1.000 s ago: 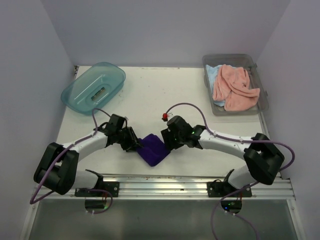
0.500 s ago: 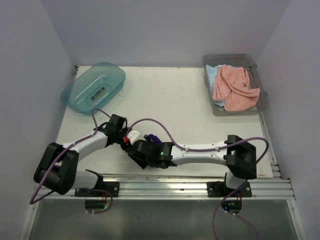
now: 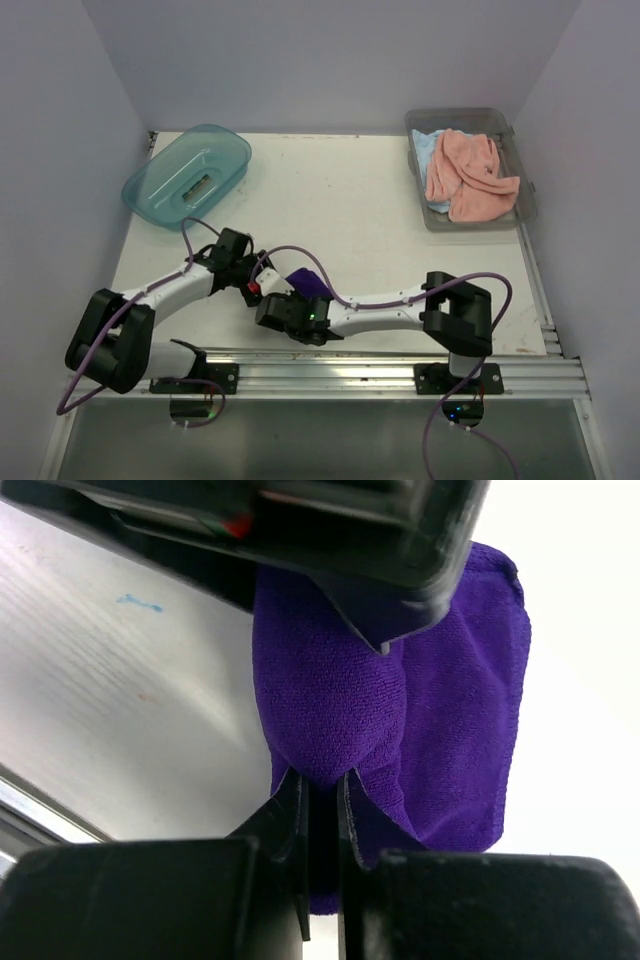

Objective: Roll the towels

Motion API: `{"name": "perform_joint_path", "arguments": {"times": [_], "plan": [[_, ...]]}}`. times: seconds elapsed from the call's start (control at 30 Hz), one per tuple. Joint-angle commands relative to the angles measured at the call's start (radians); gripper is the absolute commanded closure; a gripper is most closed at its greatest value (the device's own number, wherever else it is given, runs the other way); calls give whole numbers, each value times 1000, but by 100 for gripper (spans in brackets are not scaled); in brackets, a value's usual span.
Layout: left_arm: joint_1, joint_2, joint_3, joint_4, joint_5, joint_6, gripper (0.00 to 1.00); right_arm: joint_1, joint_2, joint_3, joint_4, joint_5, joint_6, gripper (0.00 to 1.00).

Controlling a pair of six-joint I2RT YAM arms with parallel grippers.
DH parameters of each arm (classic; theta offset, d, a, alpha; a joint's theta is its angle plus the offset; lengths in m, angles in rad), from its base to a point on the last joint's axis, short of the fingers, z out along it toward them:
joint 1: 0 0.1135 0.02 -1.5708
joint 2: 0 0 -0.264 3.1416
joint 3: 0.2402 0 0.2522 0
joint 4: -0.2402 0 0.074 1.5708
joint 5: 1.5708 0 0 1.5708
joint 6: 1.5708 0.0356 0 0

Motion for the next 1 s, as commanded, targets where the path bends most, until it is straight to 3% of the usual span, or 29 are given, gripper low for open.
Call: {"name": "perform_joint_path", "arguments": {"times": [0.0,0.17,0.3,0.73,0.97], "plan": [[1,-45,23,-28,-2,-1,38,-45,-114,-102,81,-22,63,100],[7,-73,22,9,23,-10,15,-132,-224,-243,271,-268,100,100],[7,-97,2,42,50,-16,10,-195,-276,-344,395,-437,160,100],[4,-106,-103,263,141,-56,17,-371,-261,-535,735,-833,391,100],[-4,-68,-120,312,124,-64,31,-427,-181,-619,958,-980,531,100]]}}
